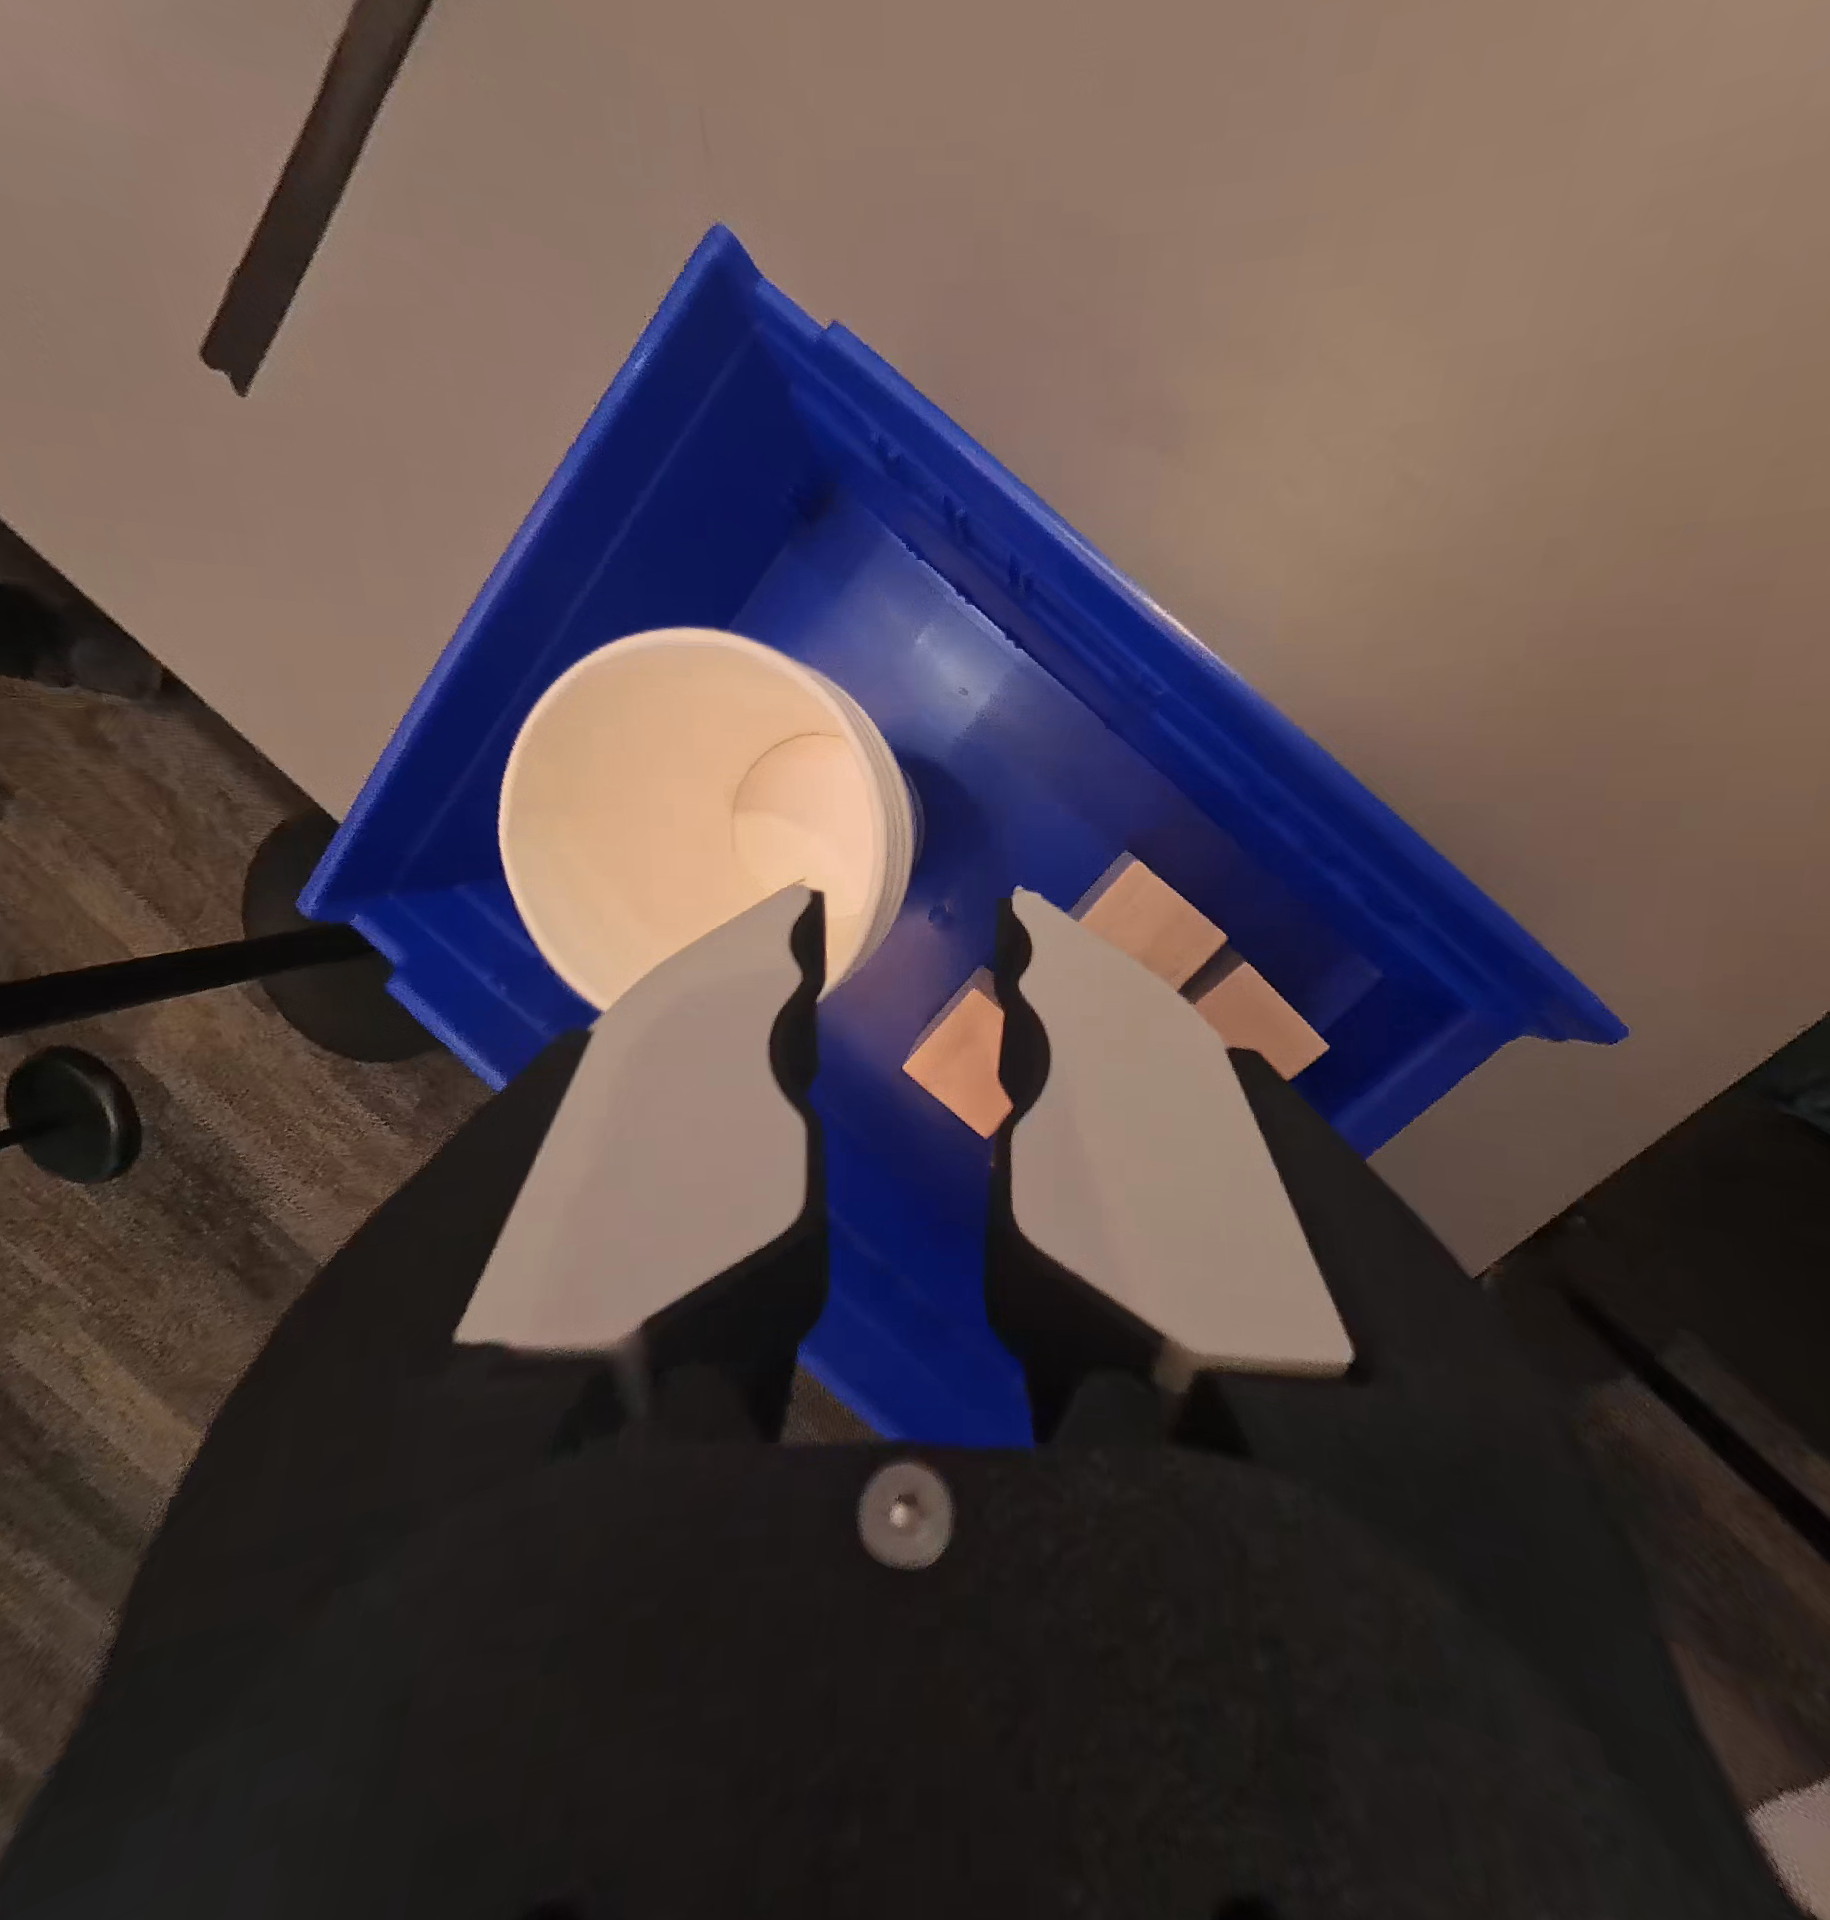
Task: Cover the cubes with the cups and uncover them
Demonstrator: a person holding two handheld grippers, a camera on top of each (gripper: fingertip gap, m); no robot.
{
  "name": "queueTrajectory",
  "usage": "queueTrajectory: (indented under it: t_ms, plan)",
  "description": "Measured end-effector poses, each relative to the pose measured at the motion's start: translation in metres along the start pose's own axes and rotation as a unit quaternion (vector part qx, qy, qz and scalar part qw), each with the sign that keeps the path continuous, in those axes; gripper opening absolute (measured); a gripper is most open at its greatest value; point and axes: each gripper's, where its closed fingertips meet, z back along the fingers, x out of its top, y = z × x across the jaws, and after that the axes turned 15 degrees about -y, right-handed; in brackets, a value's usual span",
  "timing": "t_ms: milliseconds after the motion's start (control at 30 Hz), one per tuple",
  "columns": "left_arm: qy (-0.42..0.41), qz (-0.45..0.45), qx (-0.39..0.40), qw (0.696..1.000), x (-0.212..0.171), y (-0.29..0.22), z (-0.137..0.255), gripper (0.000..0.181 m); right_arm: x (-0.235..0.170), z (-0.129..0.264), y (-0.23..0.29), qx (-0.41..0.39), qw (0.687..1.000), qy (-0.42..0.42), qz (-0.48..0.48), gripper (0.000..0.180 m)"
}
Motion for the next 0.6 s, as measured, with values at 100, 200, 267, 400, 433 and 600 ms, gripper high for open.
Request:
queueTrajectory:
  t_ms: [100,200,267,400,433,600]
  plan:
    - [0.008,-0.003,-0.008,1.0,0.0,0.003,-0.008,0.028,-0.001,0.001,-0.003,-0.004,1.0,0.0,-0.007,0.055]
    - [0.012,-0.008,-0.009,1.0,-0.003,0.004,-0.011,0.027,-0.002,0.002,-0.007,-0.008,1.0,0.002,-0.01,0.055]
    - [0.014,-0.011,-0.009,1.0,-0.005,0.006,-0.012,0.027,-0.001,0.001,-0.009,-0.006,1.0,0.004,-0.013,0.055]
    - [0.02,-0.009,-0.012,1.0,-0.006,0.01,-0.015,0.024,0.0,-0.004,-0.009,-0.001,1.0,0.012,-0.009,0.055]
    - [0.022,-0.007,-0.015,1.0,-0.005,0.01,-0.016,0.024,-0.001,-0.005,-0.008,0.001,1.0,0.013,-0.008,0.055]
    - [0.038,-0.014,-0.019,0.999,-0.008,0.009,-0.02,0.022,-0.004,-0.006,-0.009,0.001,1.0,0.016,-0.009,0.055]
